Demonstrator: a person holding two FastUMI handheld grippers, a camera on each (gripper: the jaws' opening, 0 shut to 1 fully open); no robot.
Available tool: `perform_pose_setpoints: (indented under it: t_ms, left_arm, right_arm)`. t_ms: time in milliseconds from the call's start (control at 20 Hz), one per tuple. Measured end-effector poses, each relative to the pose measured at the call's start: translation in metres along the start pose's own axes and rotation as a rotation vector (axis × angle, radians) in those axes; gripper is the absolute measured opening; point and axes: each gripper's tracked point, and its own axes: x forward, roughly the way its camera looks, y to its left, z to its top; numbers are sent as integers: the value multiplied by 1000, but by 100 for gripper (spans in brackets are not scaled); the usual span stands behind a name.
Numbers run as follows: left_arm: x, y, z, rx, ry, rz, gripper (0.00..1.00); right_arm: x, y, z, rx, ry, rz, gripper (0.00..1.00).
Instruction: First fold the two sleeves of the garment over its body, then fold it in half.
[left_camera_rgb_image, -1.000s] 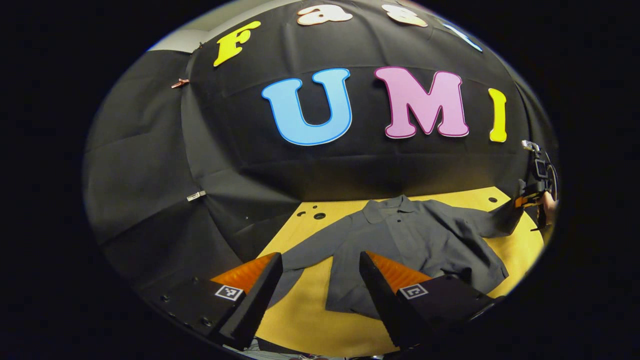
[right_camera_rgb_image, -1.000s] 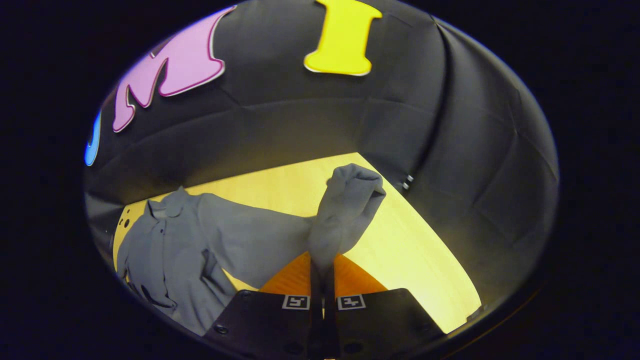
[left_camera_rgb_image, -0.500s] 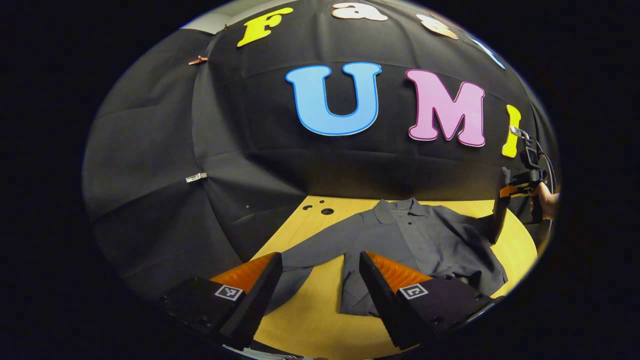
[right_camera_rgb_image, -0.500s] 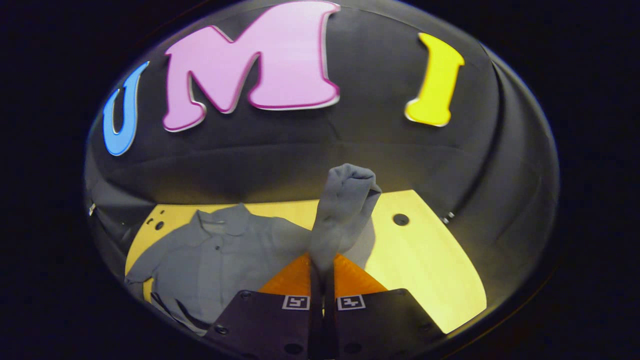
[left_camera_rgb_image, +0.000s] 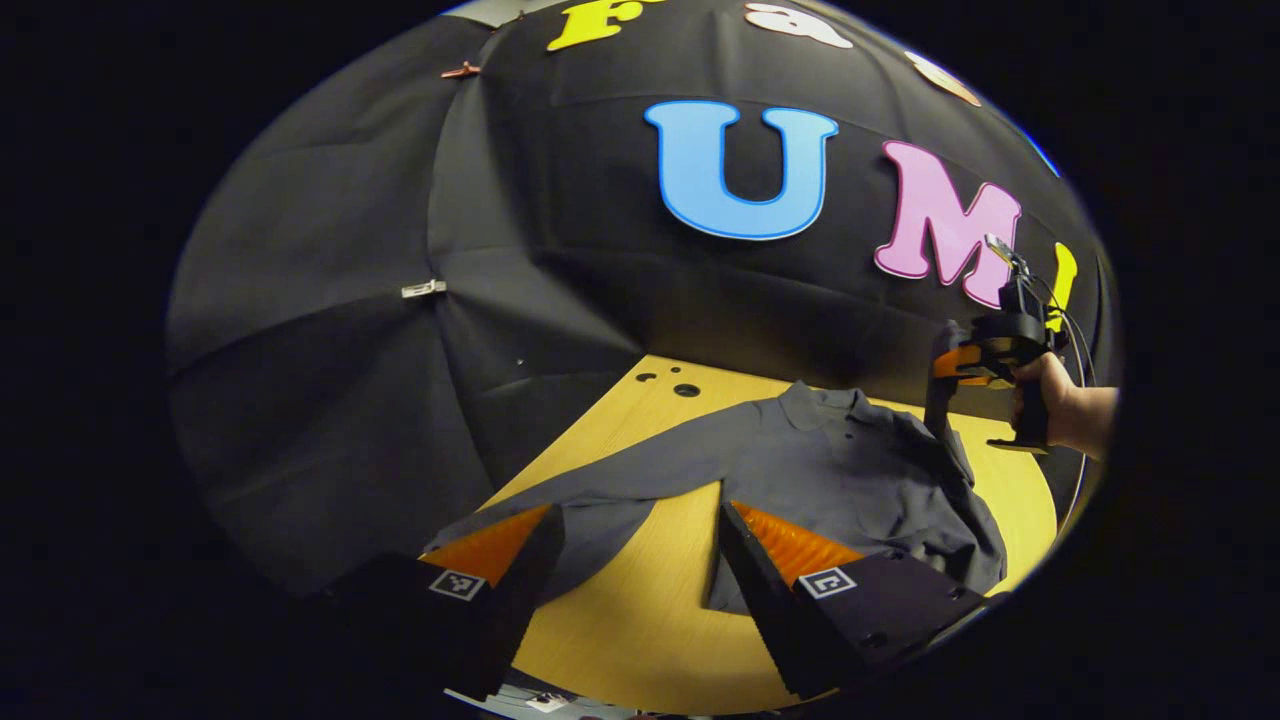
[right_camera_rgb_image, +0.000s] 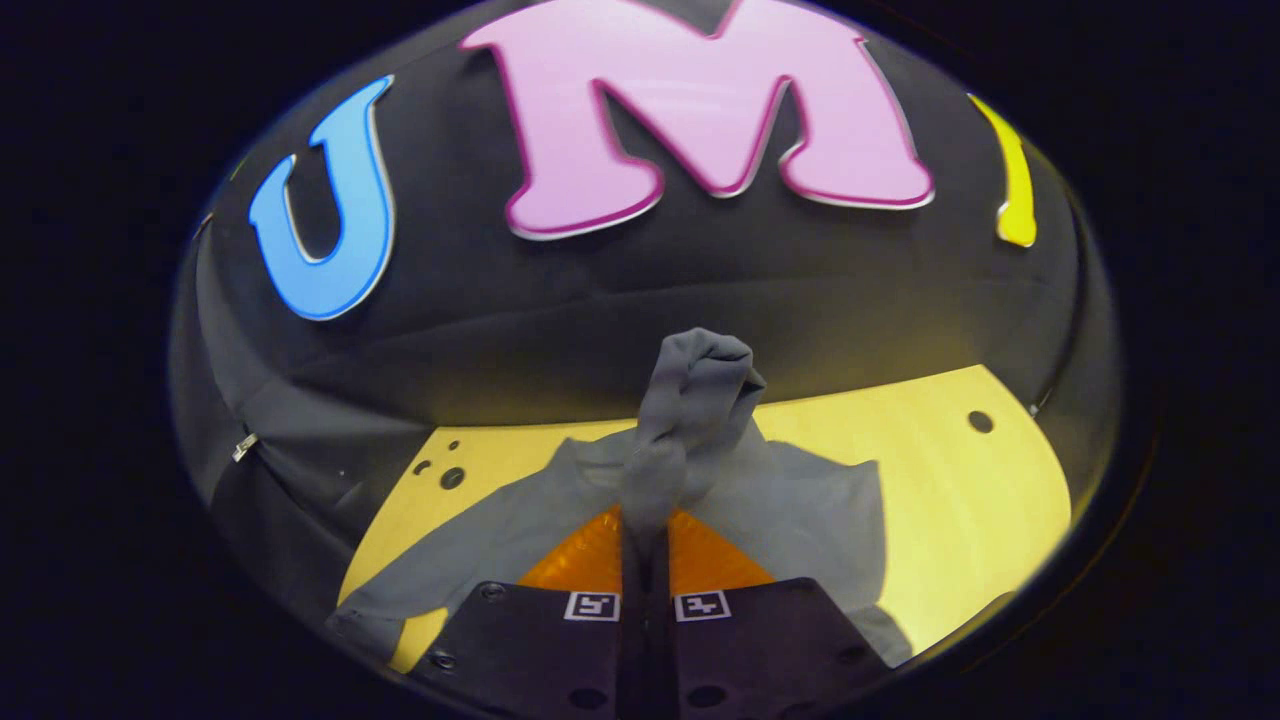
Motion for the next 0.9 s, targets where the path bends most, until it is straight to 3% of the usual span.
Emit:
perform_pose_setpoints:
  t_ms: [200,550,650,750,900]
  left_arm:
    - [-4,33,-16,-35,6,54,97]
    - [-16,69,-66,-115,88,120,96]
    - [-18,74,-78,-128,114,132,92]
    - [-16,73,-83,-133,123,133,96]
    - [-10,75,-79,-123,121,132,96]
  right_arm:
    - [26,77,-51,-39,75,96,5]
    - [58,126,-110,-213,156,91,8]
    - [64,139,-122,-260,166,115,13]
    - [66,152,-134,-285,184,147,21]
    - [62,154,-145,-338,195,159,40]
